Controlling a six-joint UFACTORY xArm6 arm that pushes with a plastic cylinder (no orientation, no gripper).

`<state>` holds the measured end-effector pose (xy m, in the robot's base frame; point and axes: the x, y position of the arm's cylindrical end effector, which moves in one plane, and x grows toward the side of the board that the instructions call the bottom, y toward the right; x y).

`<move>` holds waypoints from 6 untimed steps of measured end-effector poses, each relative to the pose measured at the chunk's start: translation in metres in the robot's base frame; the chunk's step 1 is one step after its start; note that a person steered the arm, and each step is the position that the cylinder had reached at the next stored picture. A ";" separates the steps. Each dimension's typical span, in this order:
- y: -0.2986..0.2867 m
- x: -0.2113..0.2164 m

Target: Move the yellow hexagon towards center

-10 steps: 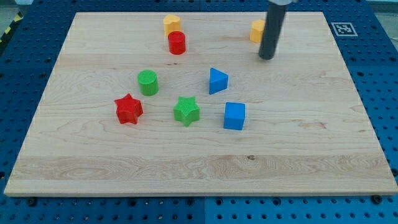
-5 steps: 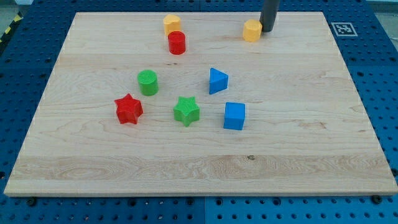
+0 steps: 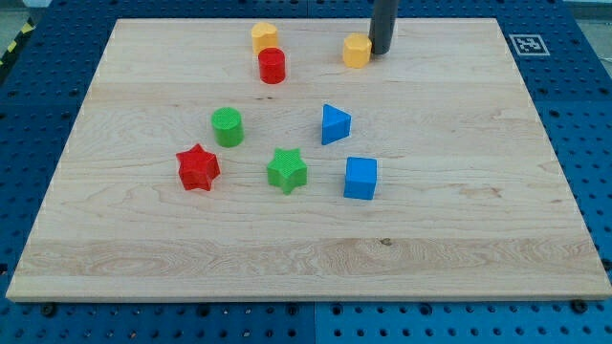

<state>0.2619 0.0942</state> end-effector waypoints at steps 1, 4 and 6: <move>-0.016 -0.002; -0.061 0.000; -0.091 0.010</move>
<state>0.2723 0.0030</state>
